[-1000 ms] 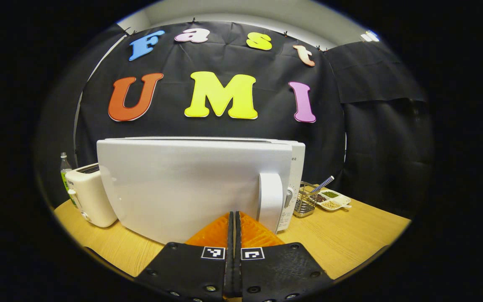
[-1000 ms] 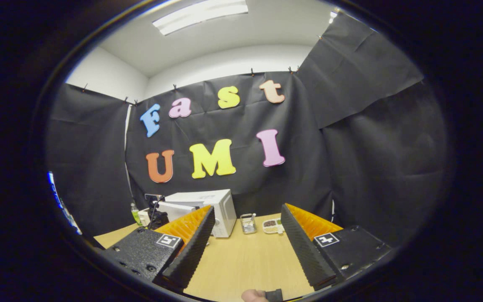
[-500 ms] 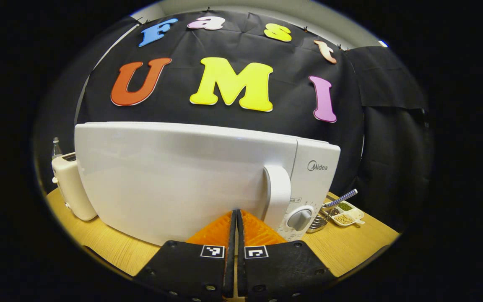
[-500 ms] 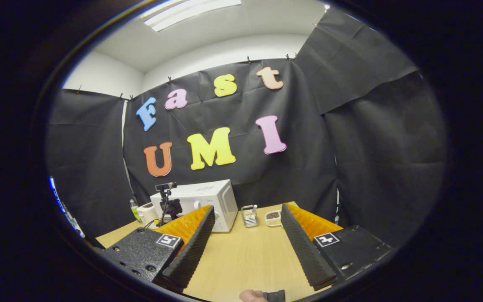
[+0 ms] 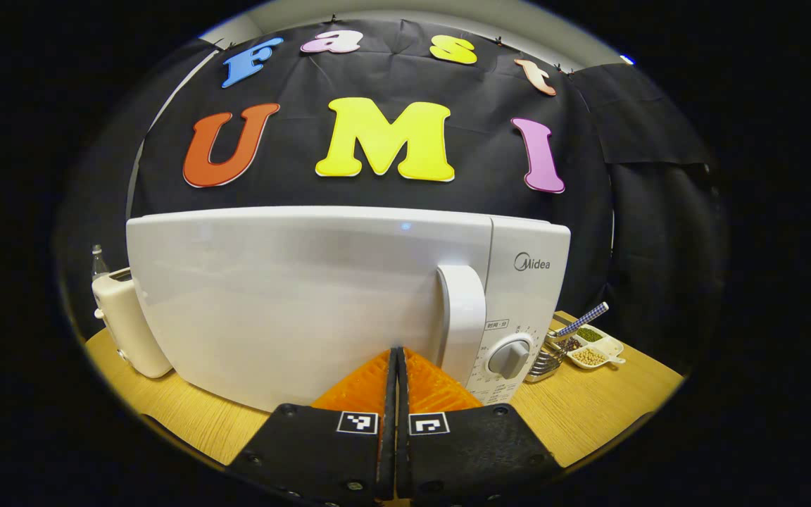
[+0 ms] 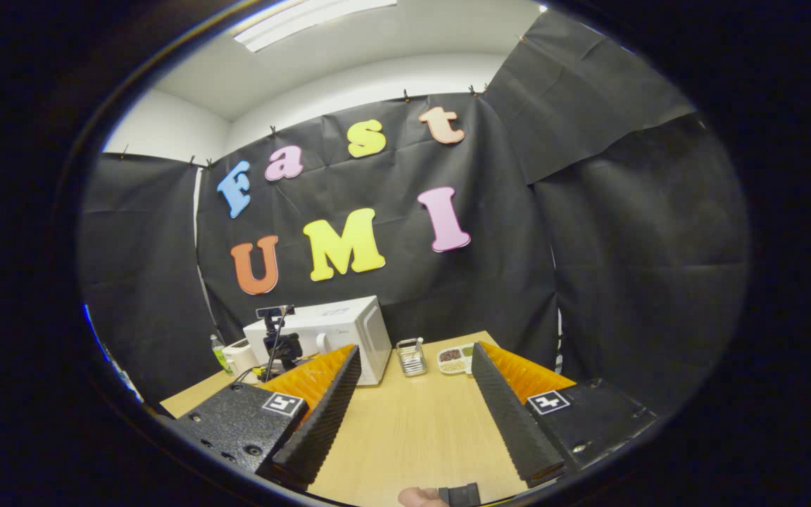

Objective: Open the microwave oven with the left hand, put the food in, and close the microwave oven.

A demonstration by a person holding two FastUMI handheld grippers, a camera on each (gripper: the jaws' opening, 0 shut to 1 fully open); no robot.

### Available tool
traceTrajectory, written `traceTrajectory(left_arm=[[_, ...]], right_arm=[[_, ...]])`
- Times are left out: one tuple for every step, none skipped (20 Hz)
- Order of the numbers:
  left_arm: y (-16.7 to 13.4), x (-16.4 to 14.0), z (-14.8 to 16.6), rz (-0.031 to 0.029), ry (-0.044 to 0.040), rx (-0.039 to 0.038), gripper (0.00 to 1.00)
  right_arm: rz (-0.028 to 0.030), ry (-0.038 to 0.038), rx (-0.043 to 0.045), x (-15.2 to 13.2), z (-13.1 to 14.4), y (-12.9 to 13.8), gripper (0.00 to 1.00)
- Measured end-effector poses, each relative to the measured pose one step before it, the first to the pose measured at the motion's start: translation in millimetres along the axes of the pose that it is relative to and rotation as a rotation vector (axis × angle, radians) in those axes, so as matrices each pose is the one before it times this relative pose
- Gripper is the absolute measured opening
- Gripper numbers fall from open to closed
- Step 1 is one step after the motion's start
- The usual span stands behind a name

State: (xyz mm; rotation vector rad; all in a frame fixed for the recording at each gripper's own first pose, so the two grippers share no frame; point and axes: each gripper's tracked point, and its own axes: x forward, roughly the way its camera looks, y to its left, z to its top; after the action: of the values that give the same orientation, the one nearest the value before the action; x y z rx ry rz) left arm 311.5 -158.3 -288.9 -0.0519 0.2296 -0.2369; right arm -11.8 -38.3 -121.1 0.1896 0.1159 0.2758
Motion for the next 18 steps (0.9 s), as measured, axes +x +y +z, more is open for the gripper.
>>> traceTrajectory(left_arm=[[5.25,-4.06,-8.63,0.01189,0.04814,-0.01355,0.01],[-0.29,-7.32,-4.68,-0.00345,0.02010,-0.01132,0.01],[-1.92,-10.93,-0.62,-0.00609,-0.00404,-0.00698,0.01],[0.29,-11.96,4.30,-0.00795,-0.01592,-0.00705,0.01],[-1.67,-12.92,4.47,-0.01470,-0.01395,-0.00642,0.01],[0.69,-13.91,6.18,-0.00627,-0.01171,-0.00531,0.00],[1.11,-14.47,6.27,0.00094,-0.01514,-0.00725,0.01],[0.24,-14.45,7.23,-0.00630,-0.01081,-0.01487,0.01],[-2.22,-14.62,8.62,-0.00907,-0.01589,-0.01849,0.00],[-0.82,-14.82,12.55,-0.00466,-0.02189,-0.00900,0.01],[-0.62,-14.74,11.04,-0.00819,-0.01662,0.00004,0.01],[0.31,-15.31,14.29,-0.00012,-0.02689,0.00802,0.00],[1.74,-14.71,14.14,0.00989,-0.02523,0.01999,0.00],[3.84,-14.73,12.05,0.01949,-0.01532,0.02289,0.00],[5.86,-15.73,9.40,0.02740,-0.02236,0.02227,0.01],[3.69,-14.03,6.25,0.01681,-0.00450,0.01103,0.16],[2.40,-14.65,7.94,0.01459,-0.00693,0.00956,0.30],[3.15,-14.38,5.74,0.01208,-0.00361,0.00096,0.47]], right_arm=[[-0.00237,-0.00019,0.00530,-0.70,-0.04,0.14,0.91],[-0.00271,0.00332,0.00227,-0.52,-1.10,0.07,0.91],[-0.00362,0.00371,-0.00170,-0.77,-1.54,0.31,0.91],[-0.00607,0.00207,-0.00208,-1.06,-0.57,-0.59,0.90],[-0.00417,0.00300,-0.00299,-0.37,-1.76,-0.34,0.91],[-0.00025,0.00051,-0.00133,-0.86,-0.76,1.74,0.91],[0.00204,0.00427,-0.00001,-0.39,-1.06,2.06,0.91],[0.00502,0.00555,0.00027,-0.23,-2.59,3.90,0.91],[0.00457,0.00516,0.00149,-0.88,-1.81,2.73,0.91],[0.00572,0.00209,0.00195,-2.36,-0.25,3.50,1.00],[0.00511,0.00123,0.00242,-2.24,0.06,2.91,1.00],[0.00460,-0.00169,0.00037,-2.57,0.58,2.80,1.00],[0.00185,-0.00441,-0.00192,-3.13,1.96,1.98,1.00],[0.00023,-0.00545,-0.00389,-4.23,1.73,2.37,1.00],[-0.00101,-0.00612,-0.00447,-3.96,2.41,1.73,1.00],[-0.00267,-0.00641,-0.00408,-4.27,2.03,1.33,1.00],[-0.00425,-0.00669,-0.00437,-4.17,2.63,1.64,1.00],[-0.00344,-0.00501,-0.00599,-3.50,1.87,1.25,1.00]])
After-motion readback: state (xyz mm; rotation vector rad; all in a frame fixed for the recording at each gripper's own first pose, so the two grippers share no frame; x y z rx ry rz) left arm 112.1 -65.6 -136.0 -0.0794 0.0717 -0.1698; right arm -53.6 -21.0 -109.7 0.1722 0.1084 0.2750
